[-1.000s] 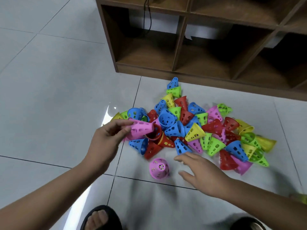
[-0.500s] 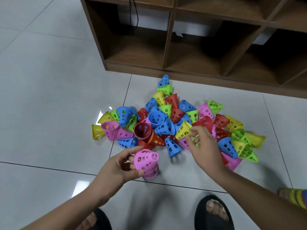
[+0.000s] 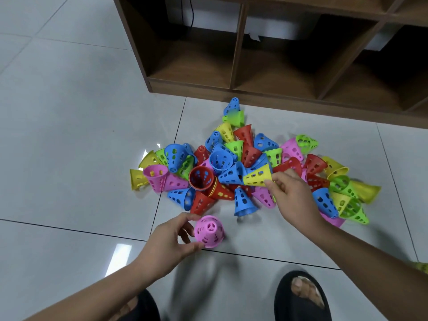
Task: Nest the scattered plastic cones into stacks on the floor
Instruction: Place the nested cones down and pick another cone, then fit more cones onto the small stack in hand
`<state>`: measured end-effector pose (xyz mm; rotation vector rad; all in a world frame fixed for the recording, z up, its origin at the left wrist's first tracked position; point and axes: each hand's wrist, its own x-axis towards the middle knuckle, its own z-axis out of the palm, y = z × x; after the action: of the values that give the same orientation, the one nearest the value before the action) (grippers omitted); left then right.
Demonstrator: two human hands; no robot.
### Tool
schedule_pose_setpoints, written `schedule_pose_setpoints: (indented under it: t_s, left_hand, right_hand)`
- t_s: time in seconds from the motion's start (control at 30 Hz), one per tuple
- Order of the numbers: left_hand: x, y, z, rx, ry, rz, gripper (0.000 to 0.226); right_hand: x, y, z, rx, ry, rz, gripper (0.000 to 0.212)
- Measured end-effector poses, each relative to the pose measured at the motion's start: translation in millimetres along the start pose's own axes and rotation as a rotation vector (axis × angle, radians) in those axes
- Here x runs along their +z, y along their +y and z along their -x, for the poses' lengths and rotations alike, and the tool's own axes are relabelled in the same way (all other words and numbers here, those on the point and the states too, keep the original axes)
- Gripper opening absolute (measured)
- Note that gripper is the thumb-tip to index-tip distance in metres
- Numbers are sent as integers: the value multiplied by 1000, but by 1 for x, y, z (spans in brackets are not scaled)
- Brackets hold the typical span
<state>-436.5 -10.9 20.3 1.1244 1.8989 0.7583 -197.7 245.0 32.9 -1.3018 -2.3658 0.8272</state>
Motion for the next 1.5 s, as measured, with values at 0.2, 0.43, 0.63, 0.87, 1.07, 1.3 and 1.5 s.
schedule_pose_setpoints:
  t_s: [0.2,0.43,0.63,0.87,1.07,1.3,1.5]
  left_hand:
    - [-6,-14,-5,41,-15,-72,50]
    - [-43,-44,-28,0,174,-137,35]
    - [-85,-70,-53,1,466,-285,29]
    - [-113,-101,-89,-51,417,-547,60]
    - [-106,-120,-84,-129,355,-606,57]
    - [-87,-116,-51,-157,299,-539,51]
    - [-64,-85,-22,-57,236,-471,53]
  right_hand:
    - [-6,-63,39,238,-319,-605,28]
    - [18,-80,69,414,-620,-898,35]
    - [32,-77,74,474,-700,-683,36]
    - [42,-73,73,596,-668,-742,27]
    - [46,-56,67,570,-531,-524,10]
    - [51,-38,52,534,-408,-554,21]
    - [53,-33,48,598,-332,-591,19]
